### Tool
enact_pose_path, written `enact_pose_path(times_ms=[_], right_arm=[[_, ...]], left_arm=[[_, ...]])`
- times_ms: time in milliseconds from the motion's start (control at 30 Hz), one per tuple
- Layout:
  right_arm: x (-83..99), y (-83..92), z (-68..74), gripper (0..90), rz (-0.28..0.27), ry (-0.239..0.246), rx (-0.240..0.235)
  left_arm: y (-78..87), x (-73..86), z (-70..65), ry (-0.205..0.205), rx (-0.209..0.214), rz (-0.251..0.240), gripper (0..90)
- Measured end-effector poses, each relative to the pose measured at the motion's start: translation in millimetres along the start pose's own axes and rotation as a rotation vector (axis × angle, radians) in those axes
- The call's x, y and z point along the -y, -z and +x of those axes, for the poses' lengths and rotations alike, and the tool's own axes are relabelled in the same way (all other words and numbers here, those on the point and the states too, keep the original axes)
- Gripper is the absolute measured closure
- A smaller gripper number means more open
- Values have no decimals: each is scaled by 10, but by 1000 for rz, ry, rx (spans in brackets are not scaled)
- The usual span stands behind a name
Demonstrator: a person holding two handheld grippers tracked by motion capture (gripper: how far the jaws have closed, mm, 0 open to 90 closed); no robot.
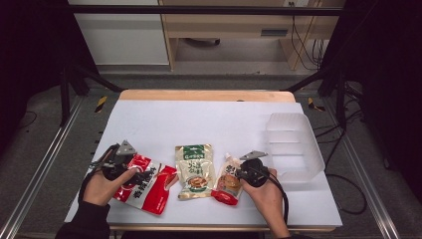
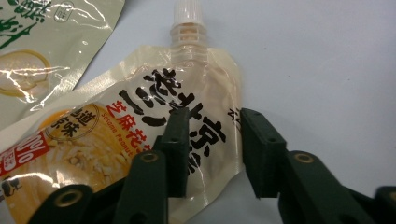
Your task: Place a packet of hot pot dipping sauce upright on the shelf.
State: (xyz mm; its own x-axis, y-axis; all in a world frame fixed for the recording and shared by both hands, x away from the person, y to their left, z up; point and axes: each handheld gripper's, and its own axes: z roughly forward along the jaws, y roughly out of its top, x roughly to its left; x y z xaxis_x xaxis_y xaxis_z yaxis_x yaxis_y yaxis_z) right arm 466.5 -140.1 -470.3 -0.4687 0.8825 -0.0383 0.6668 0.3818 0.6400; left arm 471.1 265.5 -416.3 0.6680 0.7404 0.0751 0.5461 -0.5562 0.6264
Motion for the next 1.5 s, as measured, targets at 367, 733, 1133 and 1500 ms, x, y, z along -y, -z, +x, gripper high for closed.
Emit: enact_pose_path(times_ms=[367, 733, 1133, 1500], right_arm=[[-163, 288, 82, 893, -63, 91, -11], [-549, 940, 388, 900, -189, 250, -137], [-1032, 999, 558, 900, -265, 357, -216], [-1372, 737, 797, 900, -297, 394, -366]], left_arm=[[45, -43, -14, -20, 16, 6, 102], [255, -234, -89, -74, 53, -24, 138], [401, -565, -139, -203, 91, -11, 214], [408, -884, -181, -309, 131, -4, 264]])
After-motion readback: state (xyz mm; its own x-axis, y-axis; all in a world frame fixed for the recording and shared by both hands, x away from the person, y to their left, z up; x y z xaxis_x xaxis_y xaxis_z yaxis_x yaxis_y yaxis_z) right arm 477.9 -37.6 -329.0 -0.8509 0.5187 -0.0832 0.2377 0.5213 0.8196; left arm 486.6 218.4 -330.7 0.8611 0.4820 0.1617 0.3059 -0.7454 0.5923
